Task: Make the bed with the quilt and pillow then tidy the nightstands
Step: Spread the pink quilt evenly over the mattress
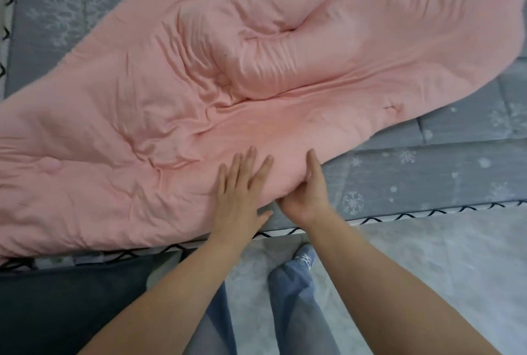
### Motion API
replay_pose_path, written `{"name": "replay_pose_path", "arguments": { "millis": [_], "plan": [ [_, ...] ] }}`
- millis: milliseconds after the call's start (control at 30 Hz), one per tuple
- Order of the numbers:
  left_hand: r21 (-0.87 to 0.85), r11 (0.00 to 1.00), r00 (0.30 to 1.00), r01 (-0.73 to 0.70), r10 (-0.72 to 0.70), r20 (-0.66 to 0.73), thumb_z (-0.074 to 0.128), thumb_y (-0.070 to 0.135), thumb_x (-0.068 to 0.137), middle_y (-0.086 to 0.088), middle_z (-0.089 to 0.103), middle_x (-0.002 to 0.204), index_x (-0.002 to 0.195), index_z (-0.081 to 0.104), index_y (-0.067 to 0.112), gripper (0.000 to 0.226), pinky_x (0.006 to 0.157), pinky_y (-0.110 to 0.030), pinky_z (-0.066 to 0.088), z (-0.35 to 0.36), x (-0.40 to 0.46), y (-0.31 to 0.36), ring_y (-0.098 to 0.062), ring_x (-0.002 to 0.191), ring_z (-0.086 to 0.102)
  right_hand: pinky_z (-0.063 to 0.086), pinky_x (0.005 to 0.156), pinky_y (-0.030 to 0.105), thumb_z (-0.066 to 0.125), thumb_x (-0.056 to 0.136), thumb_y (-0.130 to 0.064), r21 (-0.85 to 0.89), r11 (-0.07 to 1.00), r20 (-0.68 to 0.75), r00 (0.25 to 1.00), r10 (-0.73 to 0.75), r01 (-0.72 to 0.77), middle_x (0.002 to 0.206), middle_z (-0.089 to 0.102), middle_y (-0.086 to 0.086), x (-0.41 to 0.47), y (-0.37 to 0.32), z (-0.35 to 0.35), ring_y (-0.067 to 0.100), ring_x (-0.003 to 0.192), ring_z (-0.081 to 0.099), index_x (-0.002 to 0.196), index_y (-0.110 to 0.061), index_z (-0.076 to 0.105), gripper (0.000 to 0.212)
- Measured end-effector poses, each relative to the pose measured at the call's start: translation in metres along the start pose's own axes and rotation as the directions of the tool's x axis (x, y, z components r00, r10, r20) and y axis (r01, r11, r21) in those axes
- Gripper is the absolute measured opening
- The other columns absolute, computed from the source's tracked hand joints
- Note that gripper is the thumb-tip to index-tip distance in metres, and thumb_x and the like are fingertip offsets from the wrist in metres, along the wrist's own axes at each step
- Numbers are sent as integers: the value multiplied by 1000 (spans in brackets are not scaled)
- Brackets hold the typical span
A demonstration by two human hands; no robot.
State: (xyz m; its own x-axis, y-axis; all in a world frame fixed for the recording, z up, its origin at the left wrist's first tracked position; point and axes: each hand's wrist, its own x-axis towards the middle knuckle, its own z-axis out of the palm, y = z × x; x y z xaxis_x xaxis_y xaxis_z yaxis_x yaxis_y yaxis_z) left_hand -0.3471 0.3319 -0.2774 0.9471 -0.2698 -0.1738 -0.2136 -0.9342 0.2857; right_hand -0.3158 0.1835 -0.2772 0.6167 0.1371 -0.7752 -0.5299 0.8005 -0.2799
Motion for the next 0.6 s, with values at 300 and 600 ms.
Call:
{"name": "replay_pose_path", "arguments": {
  "millis": [300,600],
  "plan": [
    [-210,959,977,-188,161,-142,51,23,81,-12,72,82,100,70,8,31,57,-26,47,-26,12,15,-25,65,68,44,104,52,80,71,-45,238,967,-103,992,-68,91,130,60,15,-34,-92,-29,33,119,59,138,-15,46,81],
    [-237,930,957,283,-255,141,61,0,84,-9,60,115,119,63,3,35,99,-33,40,-54,-15,31,-3,101,60,57,79,42,79,77,-38,175,984,-203,979,9,27,105,74,11,-85,-164,-24,28,101,68,118,-14,67,49]
  ]
}}
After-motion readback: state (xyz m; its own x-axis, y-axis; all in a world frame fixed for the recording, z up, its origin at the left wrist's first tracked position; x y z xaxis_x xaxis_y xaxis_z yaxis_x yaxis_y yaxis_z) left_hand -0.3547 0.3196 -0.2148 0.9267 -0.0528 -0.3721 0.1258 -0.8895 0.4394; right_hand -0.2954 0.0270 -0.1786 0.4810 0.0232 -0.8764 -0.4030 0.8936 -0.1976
